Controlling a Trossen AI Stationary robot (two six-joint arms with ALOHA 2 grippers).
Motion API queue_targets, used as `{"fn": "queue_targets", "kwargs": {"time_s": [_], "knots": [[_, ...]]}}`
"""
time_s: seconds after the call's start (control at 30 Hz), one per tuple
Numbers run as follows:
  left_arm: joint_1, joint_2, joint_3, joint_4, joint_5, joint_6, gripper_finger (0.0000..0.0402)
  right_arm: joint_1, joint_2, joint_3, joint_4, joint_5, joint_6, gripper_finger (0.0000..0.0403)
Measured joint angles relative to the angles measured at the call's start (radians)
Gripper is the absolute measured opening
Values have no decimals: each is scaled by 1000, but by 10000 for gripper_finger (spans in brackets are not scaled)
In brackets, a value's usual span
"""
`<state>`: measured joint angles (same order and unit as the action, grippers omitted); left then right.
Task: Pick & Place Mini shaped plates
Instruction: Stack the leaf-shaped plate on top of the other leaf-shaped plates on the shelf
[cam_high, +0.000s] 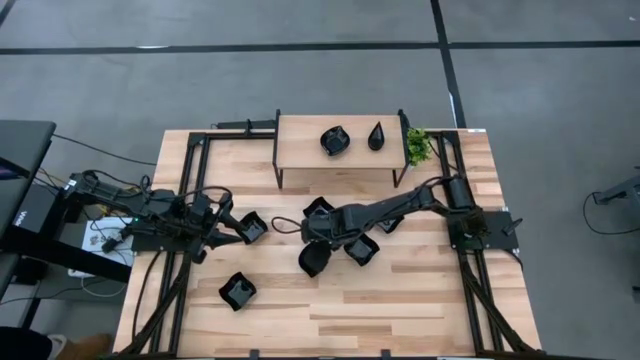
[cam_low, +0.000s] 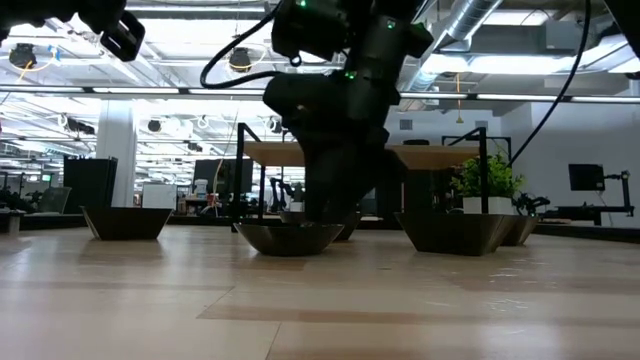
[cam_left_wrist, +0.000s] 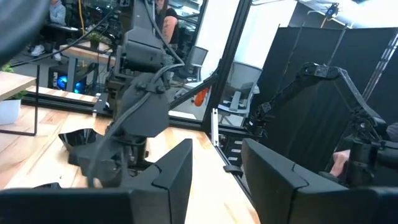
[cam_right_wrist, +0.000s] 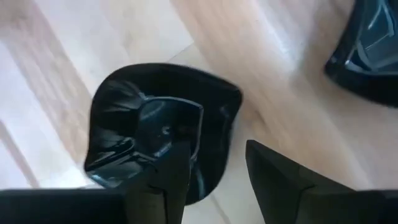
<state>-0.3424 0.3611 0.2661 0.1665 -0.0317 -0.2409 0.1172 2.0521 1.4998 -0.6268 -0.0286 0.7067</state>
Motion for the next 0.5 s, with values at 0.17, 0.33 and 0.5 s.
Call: {"fn": "queue_targets", "kwargs": {"time_s": [0.17, 0.33, 0.5], "knots": [[0, 0, 0, 0, 14, 0, 140, -3, 6, 0, 9, -17, -6, 151], [0, 0, 0, 0, 14, 0, 140, 13, 33, 0, 33, -30, 4, 152], [0, 0, 0, 6, 15, 2, 140, 11, 34, 0, 32, -33, 9, 147]]}}
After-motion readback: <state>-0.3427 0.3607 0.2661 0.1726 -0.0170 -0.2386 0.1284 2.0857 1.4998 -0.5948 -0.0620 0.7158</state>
